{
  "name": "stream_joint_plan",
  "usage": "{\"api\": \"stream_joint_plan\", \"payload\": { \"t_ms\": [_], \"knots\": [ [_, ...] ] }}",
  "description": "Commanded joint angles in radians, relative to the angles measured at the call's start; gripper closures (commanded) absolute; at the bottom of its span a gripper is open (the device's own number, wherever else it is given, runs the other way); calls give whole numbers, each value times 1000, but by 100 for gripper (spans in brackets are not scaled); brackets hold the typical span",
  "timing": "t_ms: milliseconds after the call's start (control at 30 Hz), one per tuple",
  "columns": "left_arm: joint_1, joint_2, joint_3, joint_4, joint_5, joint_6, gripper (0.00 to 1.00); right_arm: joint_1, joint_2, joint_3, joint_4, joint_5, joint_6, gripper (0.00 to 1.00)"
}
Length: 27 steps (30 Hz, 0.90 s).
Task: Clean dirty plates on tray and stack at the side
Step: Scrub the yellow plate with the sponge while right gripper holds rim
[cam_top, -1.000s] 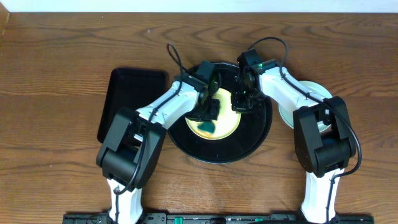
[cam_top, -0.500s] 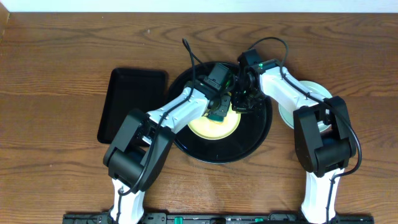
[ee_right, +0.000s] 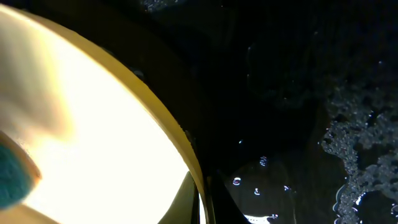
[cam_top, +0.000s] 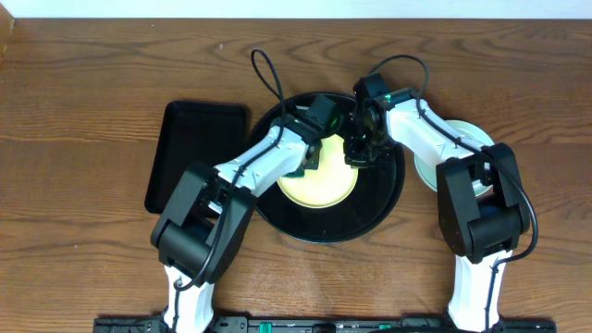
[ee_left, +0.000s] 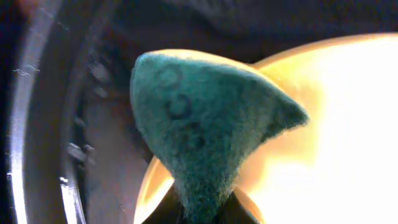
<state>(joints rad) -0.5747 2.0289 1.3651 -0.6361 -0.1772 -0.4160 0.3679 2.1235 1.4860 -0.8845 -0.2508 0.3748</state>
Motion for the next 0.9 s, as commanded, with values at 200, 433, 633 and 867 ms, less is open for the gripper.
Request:
{"api": "stream_joint_plan", "payload": {
  "t_ms": [200, 433, 633, 867],
  "knots": [
    [6, 10, -21, -45, 629, 340, 92, 18, 84, -27, 10, 66, 10, 99],
    [7, 10, -21, 84, 318, 286, 92, 18, 84, -27, 10, 66, 10, 99],
    [10, 10, -21, 96, -235, -92, 93, 18, 84, -27, 10, 66, 10, 99],
    [6, 10, -21, 51, -168, -128, 93, 18, 84, -27, 10, 66, 9, 99]
  ]
}}
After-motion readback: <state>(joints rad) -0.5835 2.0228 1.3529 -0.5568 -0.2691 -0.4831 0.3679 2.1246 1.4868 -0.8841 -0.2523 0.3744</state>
